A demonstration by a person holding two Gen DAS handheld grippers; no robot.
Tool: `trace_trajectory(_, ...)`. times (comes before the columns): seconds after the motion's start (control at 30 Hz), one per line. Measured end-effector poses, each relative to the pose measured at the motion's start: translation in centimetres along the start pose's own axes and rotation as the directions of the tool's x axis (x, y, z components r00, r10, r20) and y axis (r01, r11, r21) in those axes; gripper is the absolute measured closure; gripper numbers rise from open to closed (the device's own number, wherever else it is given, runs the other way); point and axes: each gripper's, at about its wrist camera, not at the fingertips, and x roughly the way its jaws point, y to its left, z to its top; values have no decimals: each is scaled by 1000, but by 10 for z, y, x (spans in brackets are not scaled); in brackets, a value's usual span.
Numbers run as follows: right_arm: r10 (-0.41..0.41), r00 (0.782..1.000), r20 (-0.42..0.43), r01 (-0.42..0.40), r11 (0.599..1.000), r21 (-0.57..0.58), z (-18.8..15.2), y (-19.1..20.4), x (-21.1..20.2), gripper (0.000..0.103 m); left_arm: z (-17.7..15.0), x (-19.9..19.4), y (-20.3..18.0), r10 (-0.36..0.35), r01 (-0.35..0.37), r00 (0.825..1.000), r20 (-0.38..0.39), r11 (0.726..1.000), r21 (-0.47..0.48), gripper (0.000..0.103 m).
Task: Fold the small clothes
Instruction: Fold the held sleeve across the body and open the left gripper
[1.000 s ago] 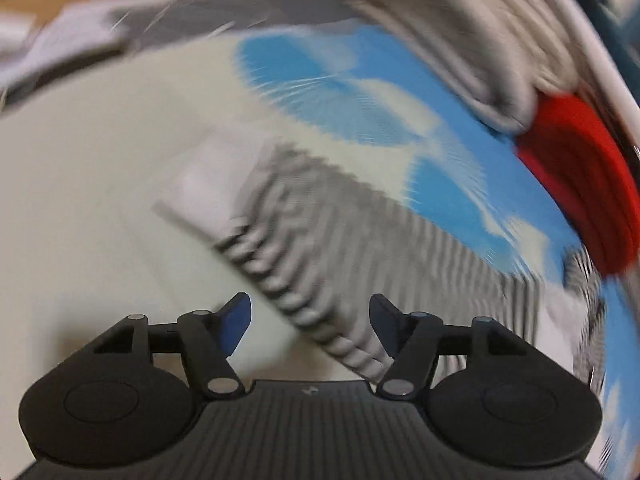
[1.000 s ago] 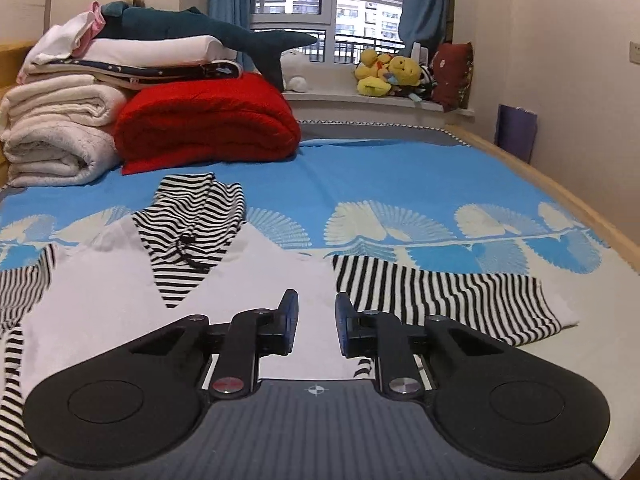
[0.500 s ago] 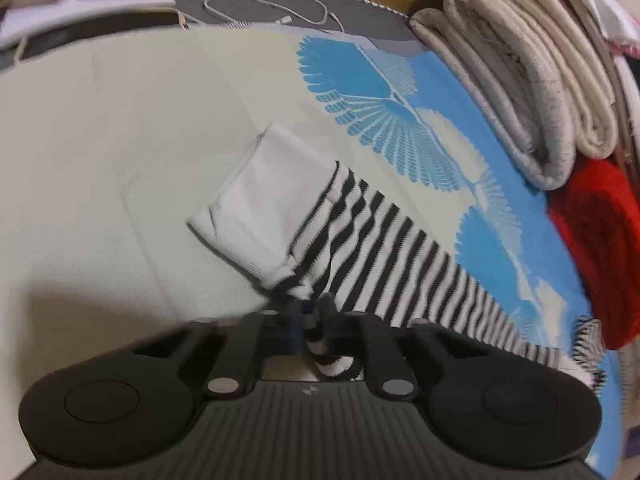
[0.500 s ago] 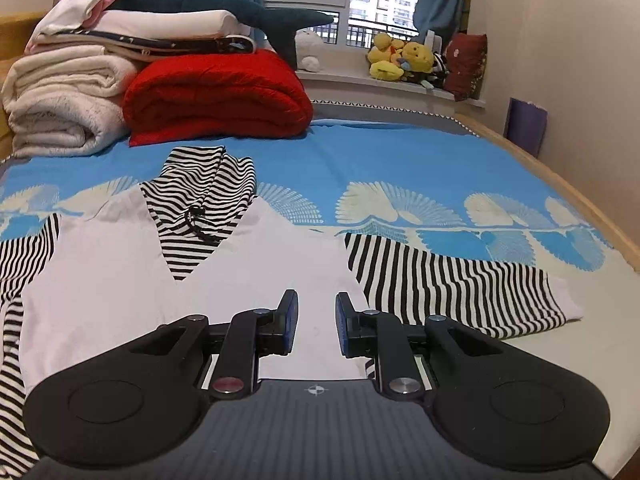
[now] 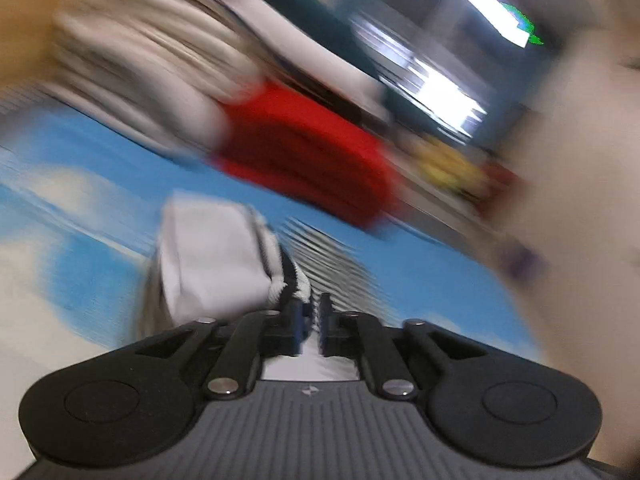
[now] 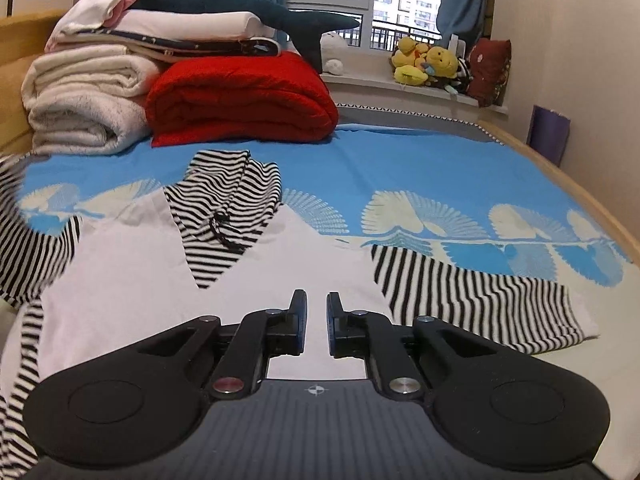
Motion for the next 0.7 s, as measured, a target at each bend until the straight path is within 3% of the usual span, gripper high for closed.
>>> trace_trajectory(0.03, 9, 1000, -5, -9, 1000, 14, 2, -1, 3, 93, -4, 8, -14, -90, 91, 994, -64, 996, 7, 55)
trace_trajectory(0.07, 17, 1000, -12, -17, 999, 27, 3, -2, 6, 93, -8, 11, -25, -122, 124, 989, -79, 992, 25, 48)
trace_trajectory(0.13, 48, 998, -32, -45, 996, 75, 6, -6, 15, 91, -11, 15, -36, -39, 42, 998, -46, 996, 74, 46)
trace_trajectory(0.23, 86, 993, -76, -73, 984, 161, 8, -14, 35, 87, -12, 30, -17, 104, -104, 992, -70, 995, 14, 47)
trace_trajectory(0.3, 130, 986, -101, -104, 967, 234, 10, -21, 48, 87, -13, 44, 1, 254, -257, 959, -130, 966, -6, 48)
trace_trajectory(0.4, 168, 977, -130, -120, 941, 318, 10, -25, 71, 83, -12, 59, 21, 404, -407, 898, -174, 913, 20, 48)
trace_trajectory(0.5, 239, 956, -171, -157, 908, 388, 7, -24, 96, 71, -5, 66, 43, 407, -419, 894, -189, 908, -24, 48)
trace_trajectory(0.6, 301, 927, -225, -173, 873, 456, 2, -16, 123, 66, 0, 64, 47, 405, -418, 894, -191, 908, -34, 48)
trace_trajectory(0.7, 294, 905, -307, -123, 872, 473, -8, -5, 149, 62, 2, 65, 43, 417, -428, 888, -193, 903, -20, 48)
